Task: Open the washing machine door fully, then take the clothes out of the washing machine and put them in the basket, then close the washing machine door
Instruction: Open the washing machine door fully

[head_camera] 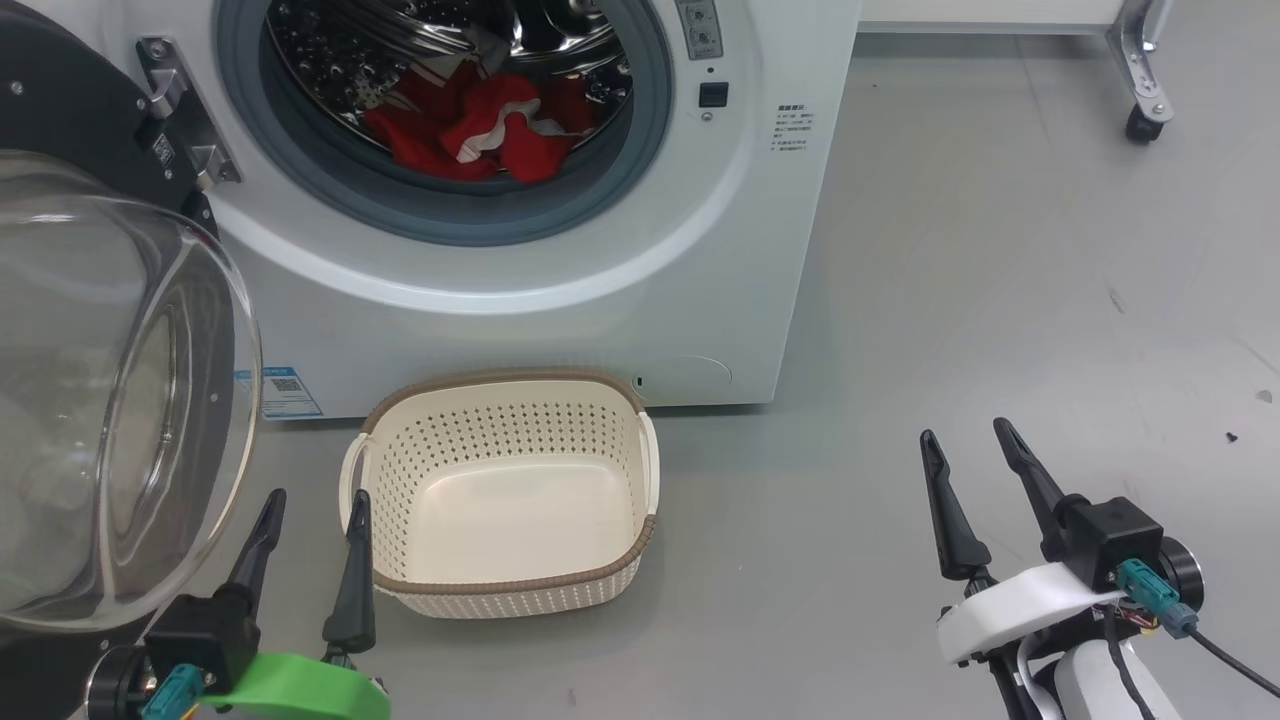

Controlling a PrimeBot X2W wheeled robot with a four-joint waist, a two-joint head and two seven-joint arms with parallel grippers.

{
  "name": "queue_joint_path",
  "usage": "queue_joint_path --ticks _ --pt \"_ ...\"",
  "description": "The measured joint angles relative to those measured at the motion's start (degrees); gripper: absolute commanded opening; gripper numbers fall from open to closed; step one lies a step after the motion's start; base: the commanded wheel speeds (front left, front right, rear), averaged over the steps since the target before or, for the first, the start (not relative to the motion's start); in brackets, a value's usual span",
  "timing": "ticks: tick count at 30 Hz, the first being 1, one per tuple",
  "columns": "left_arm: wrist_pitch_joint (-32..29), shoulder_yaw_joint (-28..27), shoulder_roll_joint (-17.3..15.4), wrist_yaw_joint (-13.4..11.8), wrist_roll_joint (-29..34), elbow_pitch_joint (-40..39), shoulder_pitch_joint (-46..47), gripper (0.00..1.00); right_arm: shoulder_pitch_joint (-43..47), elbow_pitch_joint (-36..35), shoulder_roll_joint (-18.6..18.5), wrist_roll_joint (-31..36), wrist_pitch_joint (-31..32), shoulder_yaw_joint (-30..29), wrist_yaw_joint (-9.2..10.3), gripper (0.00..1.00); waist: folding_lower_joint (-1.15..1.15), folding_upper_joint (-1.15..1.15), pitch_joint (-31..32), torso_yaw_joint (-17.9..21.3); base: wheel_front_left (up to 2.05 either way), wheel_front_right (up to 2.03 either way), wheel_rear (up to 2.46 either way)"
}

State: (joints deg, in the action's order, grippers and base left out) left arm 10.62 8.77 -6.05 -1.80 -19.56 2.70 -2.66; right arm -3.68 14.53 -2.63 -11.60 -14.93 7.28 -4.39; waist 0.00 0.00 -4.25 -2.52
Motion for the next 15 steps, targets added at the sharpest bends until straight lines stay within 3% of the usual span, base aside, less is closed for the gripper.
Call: queue_joint_path --ticks 15 --pt "-1.5 0.6 -0.1 -0.7 0.6 0.3 -0.3 1.00 2.2 -1.3 0.1 -0.4 0.0 0.2 1.04 1.00 0.00 0.00 0.7 2.8 0.00 0.00 0.00"
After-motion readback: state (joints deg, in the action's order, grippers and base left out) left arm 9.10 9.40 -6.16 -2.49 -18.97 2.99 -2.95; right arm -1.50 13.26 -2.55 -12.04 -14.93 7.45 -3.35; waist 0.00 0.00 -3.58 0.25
